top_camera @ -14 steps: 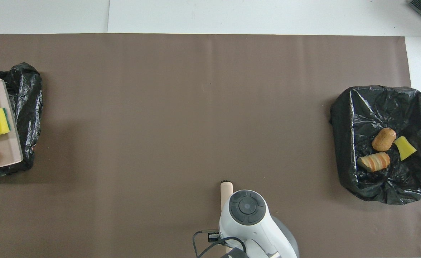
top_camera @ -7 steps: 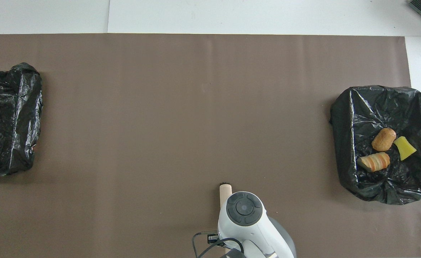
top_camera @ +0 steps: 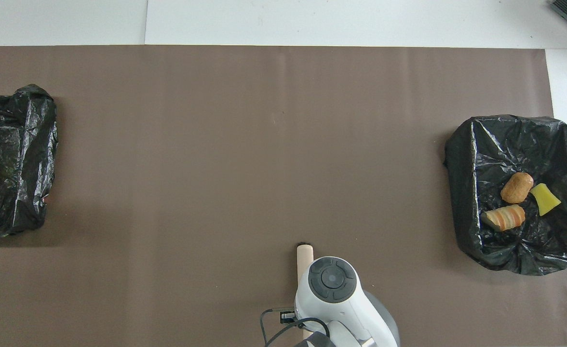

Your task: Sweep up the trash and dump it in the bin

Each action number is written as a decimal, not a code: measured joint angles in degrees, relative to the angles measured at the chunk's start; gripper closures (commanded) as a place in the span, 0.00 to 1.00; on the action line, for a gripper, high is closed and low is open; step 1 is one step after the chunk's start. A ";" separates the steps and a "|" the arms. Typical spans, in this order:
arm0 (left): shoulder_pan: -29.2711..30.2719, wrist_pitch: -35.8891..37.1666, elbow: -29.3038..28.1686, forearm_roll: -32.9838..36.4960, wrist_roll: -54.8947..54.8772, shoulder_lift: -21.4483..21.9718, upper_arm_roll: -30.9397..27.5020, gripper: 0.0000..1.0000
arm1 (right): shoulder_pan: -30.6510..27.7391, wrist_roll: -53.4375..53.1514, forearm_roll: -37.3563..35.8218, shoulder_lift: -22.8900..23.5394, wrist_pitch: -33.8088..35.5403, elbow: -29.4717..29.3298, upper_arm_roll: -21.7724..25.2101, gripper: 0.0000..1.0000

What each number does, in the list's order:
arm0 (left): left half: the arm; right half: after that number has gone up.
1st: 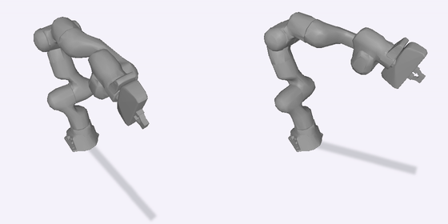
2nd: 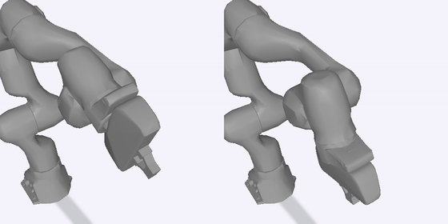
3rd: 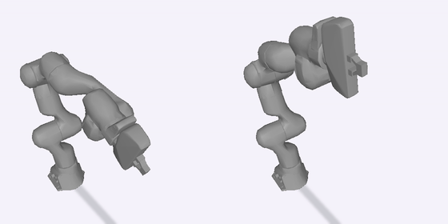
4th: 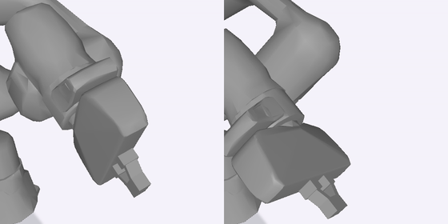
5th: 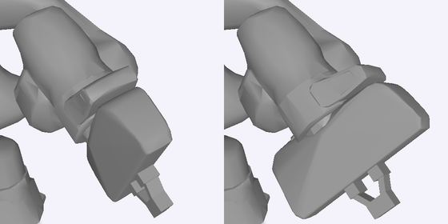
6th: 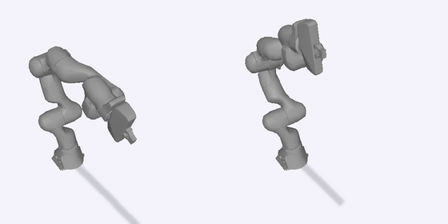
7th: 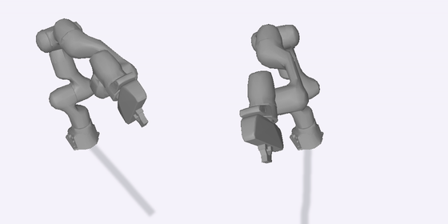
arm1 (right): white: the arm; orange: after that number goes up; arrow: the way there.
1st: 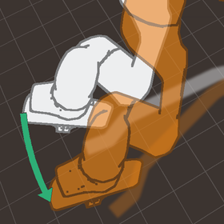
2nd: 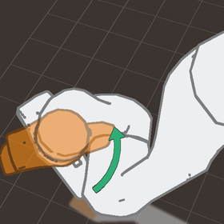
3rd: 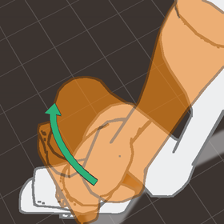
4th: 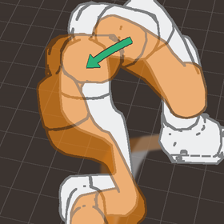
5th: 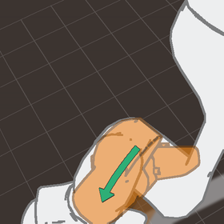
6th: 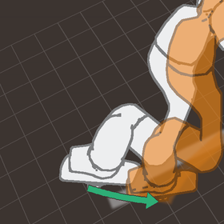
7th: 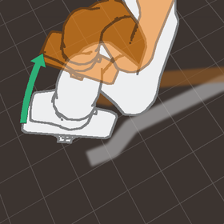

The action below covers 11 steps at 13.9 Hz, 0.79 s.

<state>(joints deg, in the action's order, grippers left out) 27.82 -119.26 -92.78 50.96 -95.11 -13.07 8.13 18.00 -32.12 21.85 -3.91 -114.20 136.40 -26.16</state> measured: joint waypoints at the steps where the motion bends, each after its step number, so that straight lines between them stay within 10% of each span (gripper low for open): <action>1: -0.72 0.04 -0.64 2.49 0.78 -0.01 0.02 1.00 | 0.00 0.00 0.00 0.22 -0.54 0.00 0.00 0.88; 6: -2.39 -0.45 -1.63 12.05 3.13 0.47 -0.01 1.00 | -0.23 0.00 0.00 0.65 -0.78 -0.06 0.05 0.05; 11: -2.85 -4.08 -1.39 15.09 3.83 3.14 0.26 1.00 | -0.54 0.00 -0.06 0.94 -0.85 -1.64 0.58 0.00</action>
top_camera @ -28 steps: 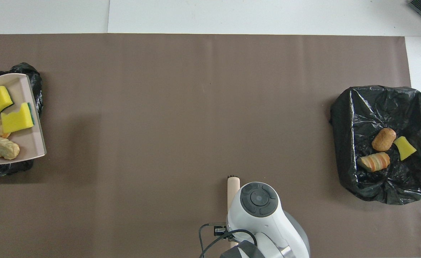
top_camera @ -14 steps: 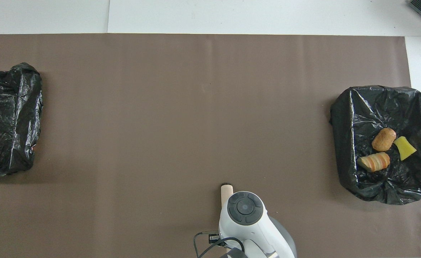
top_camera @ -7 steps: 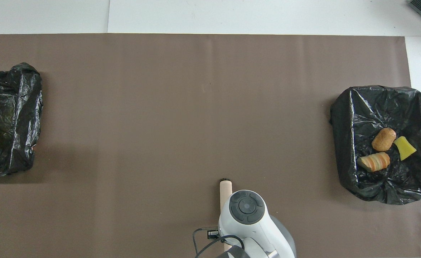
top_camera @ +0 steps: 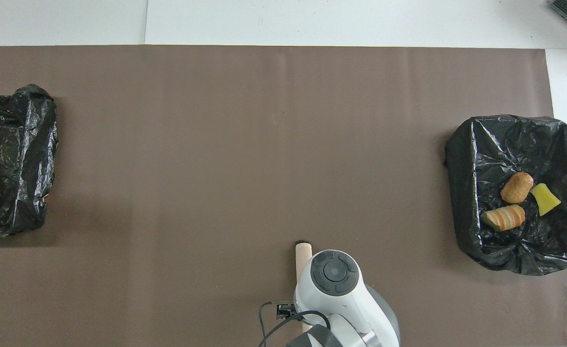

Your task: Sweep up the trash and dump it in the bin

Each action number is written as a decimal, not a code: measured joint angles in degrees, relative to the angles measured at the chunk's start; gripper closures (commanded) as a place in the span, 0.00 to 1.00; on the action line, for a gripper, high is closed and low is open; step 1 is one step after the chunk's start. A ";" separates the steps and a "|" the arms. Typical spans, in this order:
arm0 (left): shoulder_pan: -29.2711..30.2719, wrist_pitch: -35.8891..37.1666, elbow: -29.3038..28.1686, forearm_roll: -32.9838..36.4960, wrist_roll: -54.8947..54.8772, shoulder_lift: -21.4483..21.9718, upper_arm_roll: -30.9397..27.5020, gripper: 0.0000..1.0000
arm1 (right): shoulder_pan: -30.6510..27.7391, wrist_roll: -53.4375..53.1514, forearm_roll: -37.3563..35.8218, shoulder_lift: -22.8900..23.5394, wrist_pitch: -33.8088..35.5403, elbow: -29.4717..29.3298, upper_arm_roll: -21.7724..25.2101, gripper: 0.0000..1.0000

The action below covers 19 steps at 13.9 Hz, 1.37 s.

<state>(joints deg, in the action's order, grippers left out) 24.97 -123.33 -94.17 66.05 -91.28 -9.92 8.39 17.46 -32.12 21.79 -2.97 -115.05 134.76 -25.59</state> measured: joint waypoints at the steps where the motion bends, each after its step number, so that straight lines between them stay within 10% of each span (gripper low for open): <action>1: -0.50 -0.07 0.00 -1.17 0.98 0.82 0.30 1.00 | -0.57 0.00 -0.48 0.00 -0.12 -0.66 0.08 0.00; 6: -7.32 0.06 -0.15 -5.94 8.44 2.49 0.72 1.00 | -8.26 0.00 -6.82 -0.23 -0.15 -5.75 0.39 0.00; 19: -27.72 15.19 -2.53 -46.22 45.87 1.88 0.92 1.00 | -20.26 0.38 -16.07 -1.83 8.84 -21.00 1.50 0.00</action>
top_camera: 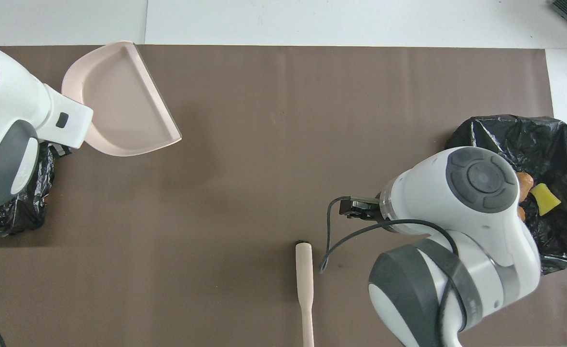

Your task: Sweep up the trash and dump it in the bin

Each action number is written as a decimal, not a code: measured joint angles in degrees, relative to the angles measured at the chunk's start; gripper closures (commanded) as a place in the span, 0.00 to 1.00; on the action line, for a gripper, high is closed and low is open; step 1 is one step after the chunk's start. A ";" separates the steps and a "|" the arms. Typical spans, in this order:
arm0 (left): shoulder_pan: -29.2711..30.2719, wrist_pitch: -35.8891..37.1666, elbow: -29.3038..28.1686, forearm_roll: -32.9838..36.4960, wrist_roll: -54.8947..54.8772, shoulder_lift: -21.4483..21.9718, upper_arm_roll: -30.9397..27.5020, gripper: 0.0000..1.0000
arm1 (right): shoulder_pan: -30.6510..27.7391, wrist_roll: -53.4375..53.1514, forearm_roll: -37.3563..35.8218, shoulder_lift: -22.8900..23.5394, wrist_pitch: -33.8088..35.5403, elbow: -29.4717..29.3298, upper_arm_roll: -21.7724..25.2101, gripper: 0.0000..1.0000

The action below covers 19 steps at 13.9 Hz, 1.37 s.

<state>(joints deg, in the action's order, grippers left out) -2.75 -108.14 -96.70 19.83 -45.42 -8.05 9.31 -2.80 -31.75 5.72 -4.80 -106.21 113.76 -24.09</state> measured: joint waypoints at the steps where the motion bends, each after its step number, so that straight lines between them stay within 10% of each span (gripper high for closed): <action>1: -2.06 0.60 -0.01 -3.13 5.22 -0.02 0.02 1.00 | -1.04 0.77 -0.44 -0.02 0.56 -1.30 0.08 0.00; 5: -11.53 1.17 0.03 -11.16 27.58 -1.93 0.13 1.00 | -3.03 6.49 -1.20 -0.37 2.86 -4.70 3.04 0.00; 11: -20.89 -7.30 1.57 -22.78 57.06 -10.09 0.12 1.00 | 0.47 20.80 -4.46 -1.48 11.36 -13.77 19.53 0.00; 19: -30.13 -9.29 9.05 -23.64 73.54 -20.48 -0.15 1.00 | 5.66 27.54 -8.92 -1.78 17.55 -17.15 29.65 0.00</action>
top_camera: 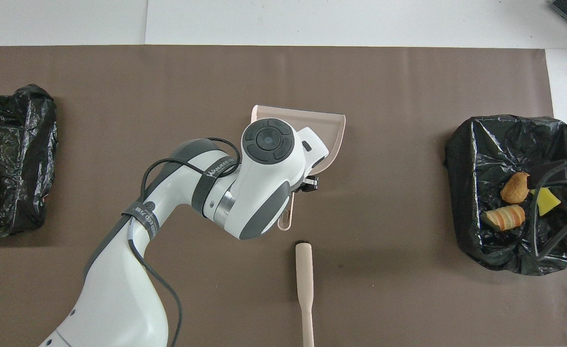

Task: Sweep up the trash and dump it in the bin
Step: 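Set the dustpan down on the table and open the left gripper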

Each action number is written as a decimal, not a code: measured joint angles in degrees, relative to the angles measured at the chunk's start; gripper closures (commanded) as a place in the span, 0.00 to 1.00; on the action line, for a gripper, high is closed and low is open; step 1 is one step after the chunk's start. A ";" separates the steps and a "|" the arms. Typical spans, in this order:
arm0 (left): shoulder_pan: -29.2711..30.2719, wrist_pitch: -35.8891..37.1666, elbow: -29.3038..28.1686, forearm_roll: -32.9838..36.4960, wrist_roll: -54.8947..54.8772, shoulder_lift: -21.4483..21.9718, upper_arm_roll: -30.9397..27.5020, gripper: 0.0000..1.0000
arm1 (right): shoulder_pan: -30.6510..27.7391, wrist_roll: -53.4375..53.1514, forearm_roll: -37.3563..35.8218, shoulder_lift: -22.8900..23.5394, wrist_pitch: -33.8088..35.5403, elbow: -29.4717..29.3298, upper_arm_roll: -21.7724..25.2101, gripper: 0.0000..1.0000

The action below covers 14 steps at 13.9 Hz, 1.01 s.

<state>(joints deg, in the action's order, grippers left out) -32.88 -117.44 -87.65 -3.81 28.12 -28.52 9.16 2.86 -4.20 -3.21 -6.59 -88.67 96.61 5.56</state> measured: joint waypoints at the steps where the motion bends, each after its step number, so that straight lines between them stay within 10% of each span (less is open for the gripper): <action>1: -0.46 0.13 3.05 0.00 1.31 -2.88 -0.11 1.00 | -0.27 0.00 0.00 0.00 0.00 0.00 -0.53 0.00; 6: -0.76 1.44 9.59 0.01 2.63 -8.13 -0.40 1.00 | -2.48 0.00 0.24 0.00 0.00 0.01 -4.35 0.00; 9: -0.73 4.06 10.05 0.01 2.79 -8.14 -0.87 0.23 | -2.51 0.00 0.69 0.00 0.00 0.04 -4.38 0.00; 11: -0.70 5.78 10.36 0.43 2.82 -8.10 -1.14 0.01 | -2.53 0.00 0.82 0.00 0.00 0.04 -4.38 0.00; 14: -0.30 7.26 10.85 2.69 2.90 -7.11 -1.88 0.00 | -2.80 0.00 0.82 0.00 -0.42 0.03 -4.37 0.00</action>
<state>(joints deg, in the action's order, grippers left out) -33.18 -110.17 -76.80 -1.12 31.02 -35.63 7.28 0.07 -4.20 -2.39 -6.59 -89.09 96.64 1.19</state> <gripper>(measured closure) 0.115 0.000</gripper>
